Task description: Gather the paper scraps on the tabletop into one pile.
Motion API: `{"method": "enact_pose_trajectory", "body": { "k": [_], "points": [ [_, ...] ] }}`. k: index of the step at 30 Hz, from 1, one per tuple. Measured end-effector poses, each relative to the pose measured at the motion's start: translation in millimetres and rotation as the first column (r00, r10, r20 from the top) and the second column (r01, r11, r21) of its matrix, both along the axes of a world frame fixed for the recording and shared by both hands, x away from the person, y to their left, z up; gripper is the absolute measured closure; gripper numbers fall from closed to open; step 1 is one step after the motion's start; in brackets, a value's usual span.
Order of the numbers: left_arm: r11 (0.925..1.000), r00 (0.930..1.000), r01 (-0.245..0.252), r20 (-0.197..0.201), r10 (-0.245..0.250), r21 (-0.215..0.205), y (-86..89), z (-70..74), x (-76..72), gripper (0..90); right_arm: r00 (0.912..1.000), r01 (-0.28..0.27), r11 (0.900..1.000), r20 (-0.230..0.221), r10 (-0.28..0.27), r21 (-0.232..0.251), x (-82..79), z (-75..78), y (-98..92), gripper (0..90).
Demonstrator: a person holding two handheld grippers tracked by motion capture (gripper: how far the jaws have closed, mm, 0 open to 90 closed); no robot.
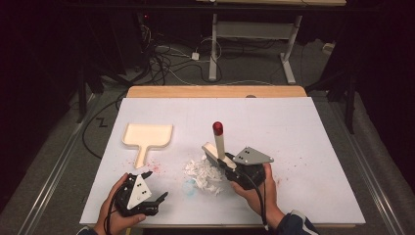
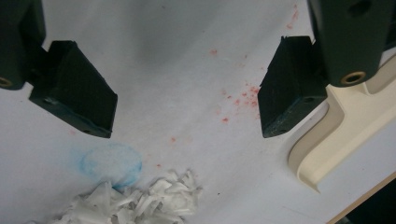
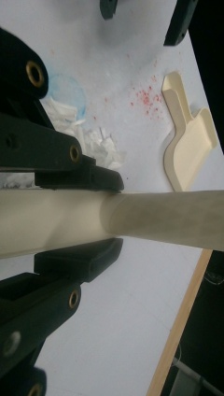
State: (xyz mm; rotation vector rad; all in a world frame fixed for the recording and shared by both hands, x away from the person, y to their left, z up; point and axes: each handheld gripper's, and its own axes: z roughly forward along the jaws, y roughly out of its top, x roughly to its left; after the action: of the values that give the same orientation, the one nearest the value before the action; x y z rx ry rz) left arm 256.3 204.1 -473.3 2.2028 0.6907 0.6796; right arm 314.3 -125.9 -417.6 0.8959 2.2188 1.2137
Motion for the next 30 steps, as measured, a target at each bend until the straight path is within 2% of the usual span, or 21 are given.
{"method": "enact_pose_trajectory", "body": {
  "k": [3,5,11,14,17,20,23,25,27,29,30],
  "points": [
    [1.0000,1.0000,0.000,0.001,0.000,0.001,0.5,0.3,0.1,18.7,0.9996,-0.002,1.000,0.029,0.003,-0.010,-4.4,7.4,-8.0,68.1],
    [1.0000,1.0000,-0.003,0.003,0.003,0.000,0.8,0.5,-0.1,18.7,0.9993,-0.009,1.000,0.036,0.008,0.012,-6.1,11.9,-17.3,68.0],
    [1.0000,1.0000,-0.005,0.003,0.005,0.004,-0.3,0.9,-0.2,18.7,0.9986,-0.040,0.998,0.037,0.039,0.038,-14.5,27.1,-48.3,68.1],
    [0.9999,1.0000,-0.008,0.003,0.008,0.005,-0.1,0.9,0.1,18.7,0.9948,-0.099,0.995,0.026,0.098,0.031,-24.0,32.9,-60.7,68.1],
    [0.9999,0.9999,-0.015,0.002,0.015,0.005,0.5,1.0,0.0,18.8,0.9843,-0.176,0.984,0.000,0.176,0.017,-35.2,33.3,-67.8,68.1],
    [0.9998,0.9998,-0.021,0.004,0.021,0.002,1.5,1.3,-0.3,18.7,0.9650,-0.260,0.965,-0.027,0.261,0.020,-47.9,31.1,-73.3,68.1],
    [0.9996,0.9995,-0.029,0.008,0.029,0.003,2.3,1.8,-0.2,18.7,0.9278,-0.370,0.928,-0.033,0.372,0.044,-55.1,26.6,-70.2,68.1],
    [0.9993,0.9993,-0.036,0.010,0.036,0.000,3.0,2.3,0.0,18.7,0.9078,-0.416,0.907,-0.033,0.418,0.063,-55.6,22.8,-60.5,68.1],
    [0.9989,0.9989,-0.046,0.011,0.046,-0.004,4.3,2.6,0.5,18.7,0.8799,-0.471,0.879,-0.033,0.474,0.069,-53.9,15.7,-46.1,68.1],
    [0.9986,0.9985,-0.053,0.010,0.054,-0.006,6.6,3.0,1.2,18.7,0.8596,-0.506,0.860,-0.043,0.509,0.061,-49.4,5.1,-28.8,68.1],
    [0.9983,0.9983,-0.058,0.010,0.058,-0.012,7.6,3.0,1.6,18.7,0.8555,-0.513,0.856,-0.045,0.516,0.059,-48.2,1.5,-23.7,68.1]
  ]
}}
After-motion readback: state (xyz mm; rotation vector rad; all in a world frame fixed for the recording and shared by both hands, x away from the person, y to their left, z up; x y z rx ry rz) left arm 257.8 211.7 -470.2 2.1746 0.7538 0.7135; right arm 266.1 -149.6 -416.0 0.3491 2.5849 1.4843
